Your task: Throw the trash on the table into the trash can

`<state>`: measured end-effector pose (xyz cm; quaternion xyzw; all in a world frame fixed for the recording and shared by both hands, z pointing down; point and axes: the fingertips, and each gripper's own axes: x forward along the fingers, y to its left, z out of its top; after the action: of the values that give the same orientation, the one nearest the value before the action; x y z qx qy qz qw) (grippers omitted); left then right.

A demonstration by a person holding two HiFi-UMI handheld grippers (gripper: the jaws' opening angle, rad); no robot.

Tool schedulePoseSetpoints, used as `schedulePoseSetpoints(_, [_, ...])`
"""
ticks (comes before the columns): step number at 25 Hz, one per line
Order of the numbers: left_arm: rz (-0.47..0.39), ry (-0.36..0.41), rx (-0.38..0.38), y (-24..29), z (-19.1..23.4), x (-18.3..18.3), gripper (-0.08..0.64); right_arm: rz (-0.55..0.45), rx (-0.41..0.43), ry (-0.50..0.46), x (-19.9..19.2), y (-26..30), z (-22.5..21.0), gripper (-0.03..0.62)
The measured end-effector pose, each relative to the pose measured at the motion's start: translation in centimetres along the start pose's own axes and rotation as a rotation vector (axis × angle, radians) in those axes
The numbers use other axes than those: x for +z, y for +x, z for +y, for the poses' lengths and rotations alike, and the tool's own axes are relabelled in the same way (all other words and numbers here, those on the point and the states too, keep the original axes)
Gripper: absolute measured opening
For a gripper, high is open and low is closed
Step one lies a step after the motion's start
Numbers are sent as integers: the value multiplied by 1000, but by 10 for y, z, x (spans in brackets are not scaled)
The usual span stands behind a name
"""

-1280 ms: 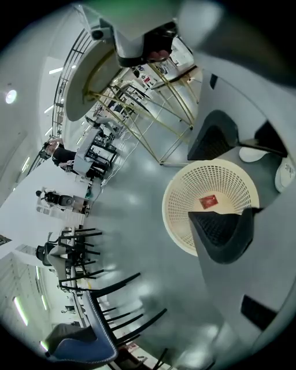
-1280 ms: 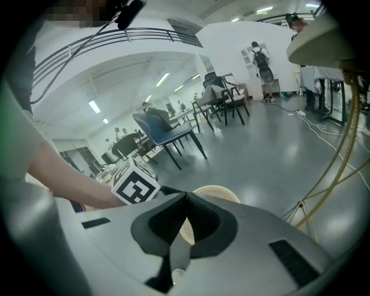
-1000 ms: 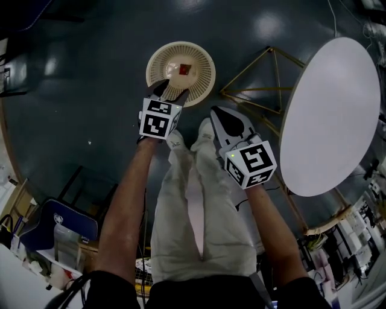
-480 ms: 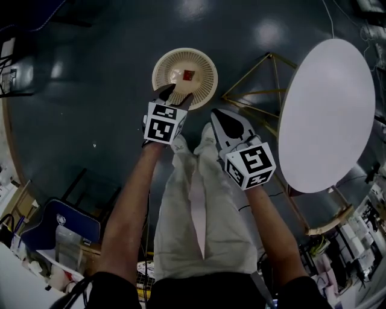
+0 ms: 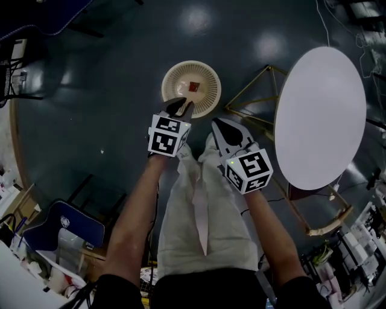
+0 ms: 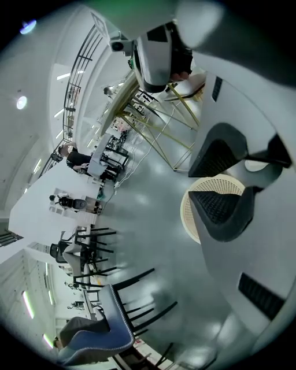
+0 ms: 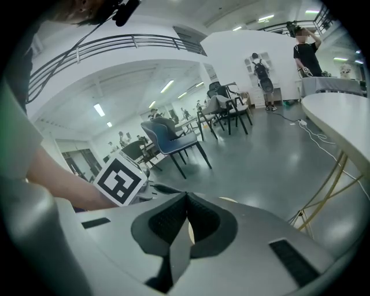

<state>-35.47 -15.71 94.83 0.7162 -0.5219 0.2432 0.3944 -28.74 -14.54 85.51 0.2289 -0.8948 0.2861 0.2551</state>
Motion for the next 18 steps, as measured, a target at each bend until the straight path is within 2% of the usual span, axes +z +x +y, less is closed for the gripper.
schedulePoseSetpoints(6, [-57,26,-8,-34,-14,17,24,-18,-1,-7,13,-15,16,18])
schedulePoseSetpoints(12, [-146,104,18,-80,-31,41,15,-25,-5,-27,31,-37,35,18])
schedulePoseSetpoints(18, [-250,55,1,-137,-52,89,15,-68,-9,-69,77,-66,52,18])
